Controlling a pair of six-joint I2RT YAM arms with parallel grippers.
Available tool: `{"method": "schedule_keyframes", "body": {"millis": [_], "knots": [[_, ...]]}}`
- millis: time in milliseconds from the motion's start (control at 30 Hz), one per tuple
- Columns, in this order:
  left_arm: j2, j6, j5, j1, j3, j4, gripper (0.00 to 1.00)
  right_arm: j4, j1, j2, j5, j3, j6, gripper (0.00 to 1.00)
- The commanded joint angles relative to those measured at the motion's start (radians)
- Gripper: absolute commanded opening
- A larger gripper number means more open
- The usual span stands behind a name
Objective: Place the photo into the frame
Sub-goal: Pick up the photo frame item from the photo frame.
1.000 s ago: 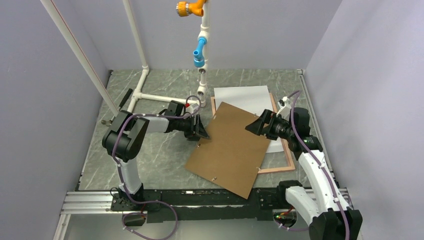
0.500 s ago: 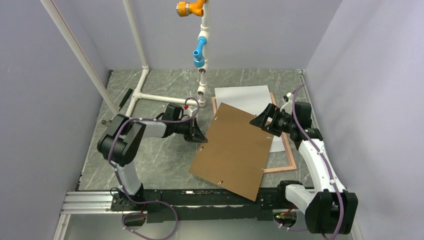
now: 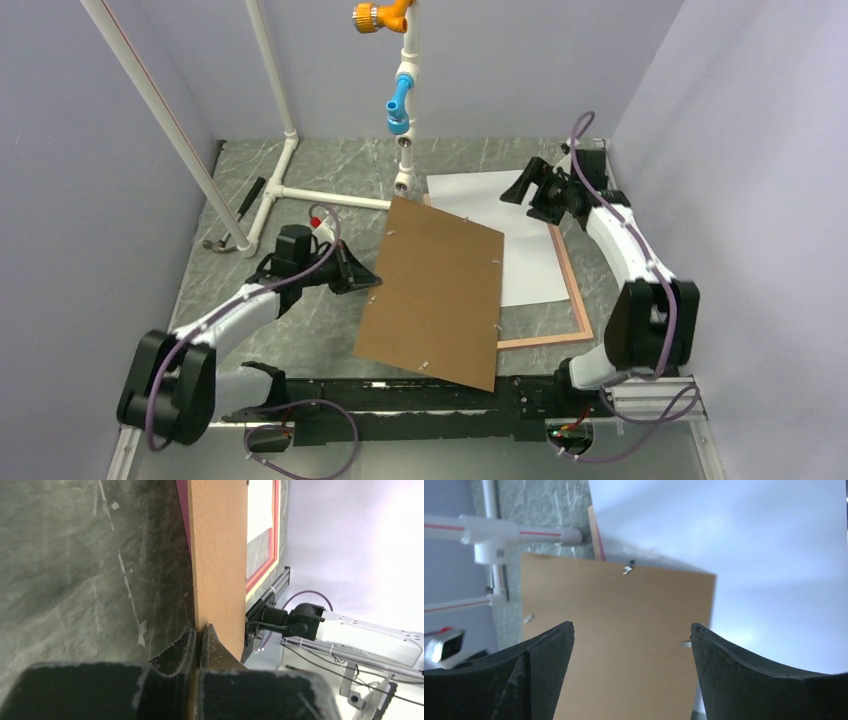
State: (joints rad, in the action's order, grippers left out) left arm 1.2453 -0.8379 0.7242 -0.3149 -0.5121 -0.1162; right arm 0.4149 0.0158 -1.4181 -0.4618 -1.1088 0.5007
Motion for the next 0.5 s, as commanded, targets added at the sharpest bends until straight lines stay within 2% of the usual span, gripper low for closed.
{"method": "schedule_keyframes", "body": {"millis": [0,100,267,467], "knots": [[-0.173,0.067,-0.155,0.047,-0.009,0.178,0.00,0.030,-0.069,-0.172,0.117,-0.187,-0.013,0.87],[-0.282,0.081,-0.155,0.084,-0.006,0.287,0.00,0.102,-0.120,-0.327,0.191,-0.382,-0.042,0.87],[-0.379,0.138,-0.089,0.098,-0.034,0.421,0.00,0.194,-0.170,-0.589,0.261,-0.694,-0.074,0.87],[-0.522,0.212,-0.108,0.127,-0.120,0.645,0.00,0.297,-0.197,-0.901,0.340,-1.084,-0.107,0.87]]}}
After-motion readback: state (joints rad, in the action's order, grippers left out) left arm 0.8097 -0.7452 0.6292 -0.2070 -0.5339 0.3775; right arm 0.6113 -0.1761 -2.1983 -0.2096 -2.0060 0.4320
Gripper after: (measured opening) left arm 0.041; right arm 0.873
